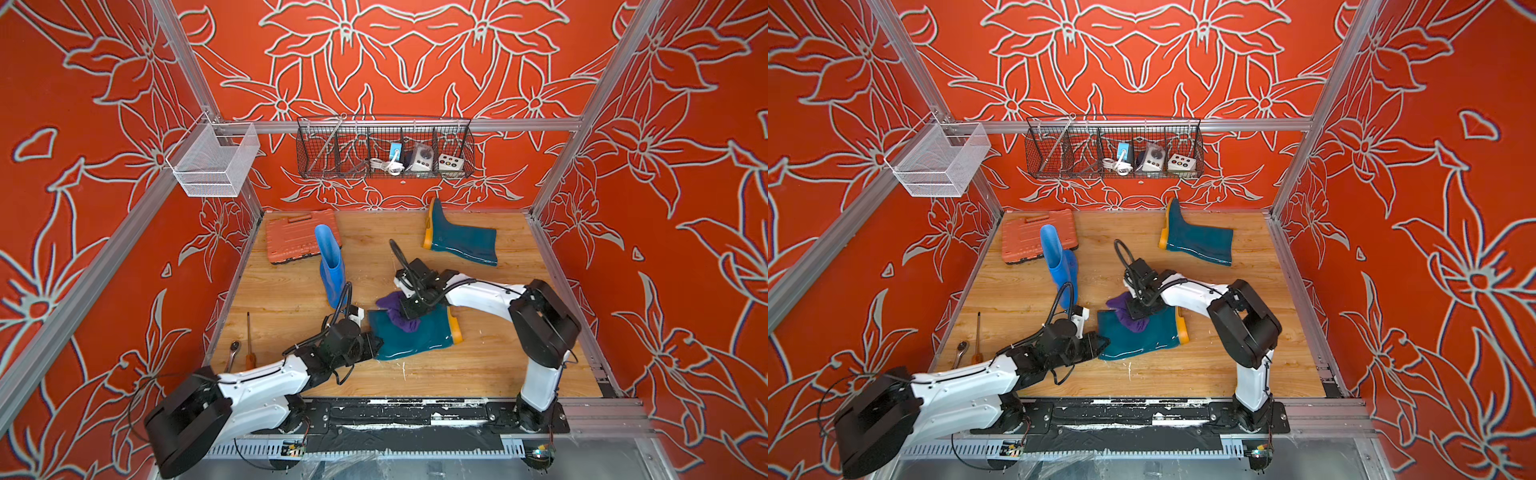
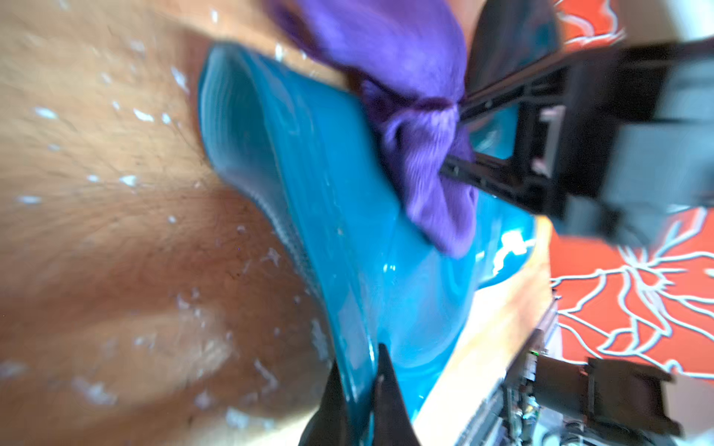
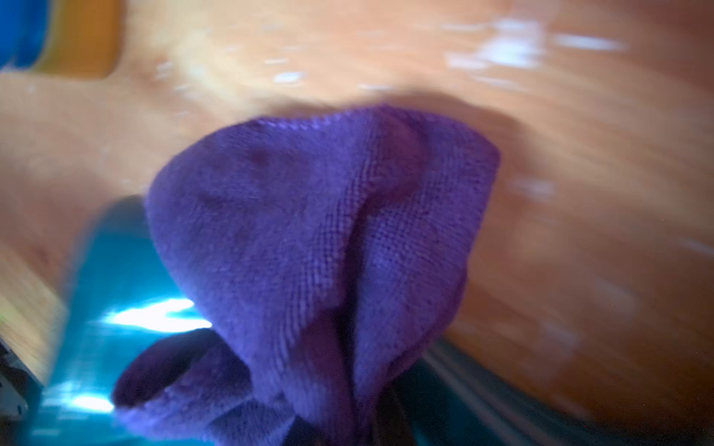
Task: Wipe the rubber boots with a cloth
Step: Wipe the dirt off the rubber boot.
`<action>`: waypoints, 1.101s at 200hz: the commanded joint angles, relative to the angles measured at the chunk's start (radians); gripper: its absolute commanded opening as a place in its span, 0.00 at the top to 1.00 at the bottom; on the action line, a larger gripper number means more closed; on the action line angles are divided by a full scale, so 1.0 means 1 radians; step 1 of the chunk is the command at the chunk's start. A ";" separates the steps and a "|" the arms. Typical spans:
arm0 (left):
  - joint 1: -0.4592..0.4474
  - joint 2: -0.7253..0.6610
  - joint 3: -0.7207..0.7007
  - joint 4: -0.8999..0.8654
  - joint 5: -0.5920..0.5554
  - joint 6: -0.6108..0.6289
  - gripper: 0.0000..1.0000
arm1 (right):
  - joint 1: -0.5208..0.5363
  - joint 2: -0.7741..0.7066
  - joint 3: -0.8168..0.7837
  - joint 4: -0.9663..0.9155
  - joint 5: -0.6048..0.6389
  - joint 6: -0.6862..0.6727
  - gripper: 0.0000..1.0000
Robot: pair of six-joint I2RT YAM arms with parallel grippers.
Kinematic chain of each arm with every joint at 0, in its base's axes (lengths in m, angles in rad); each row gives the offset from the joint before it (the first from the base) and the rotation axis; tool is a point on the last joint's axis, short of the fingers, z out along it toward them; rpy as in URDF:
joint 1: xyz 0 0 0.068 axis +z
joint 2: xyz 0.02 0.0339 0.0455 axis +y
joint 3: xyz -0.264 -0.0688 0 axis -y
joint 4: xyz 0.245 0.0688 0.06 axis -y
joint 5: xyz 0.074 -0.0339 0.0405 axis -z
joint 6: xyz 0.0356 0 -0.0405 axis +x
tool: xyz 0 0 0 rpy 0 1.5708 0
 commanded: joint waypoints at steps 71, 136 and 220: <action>-0.005 -0.129 -0.023 -0.195 -0.040 0.019 1.00 | 0.260 0.179 0.314 -0.084 0.014 0.036 1.00; -0.006 -0.059 -0.023 -0.143 -0.017 0.027 1.00 | 0.086 0.081 0.060 -0.070 0.003 0.021 1.00; -0.005 0.087 0.005 -0.039 0.034 0.029 1.00 | 0.206 0.101 0.177 -0.066 -0.008 0.059 1.00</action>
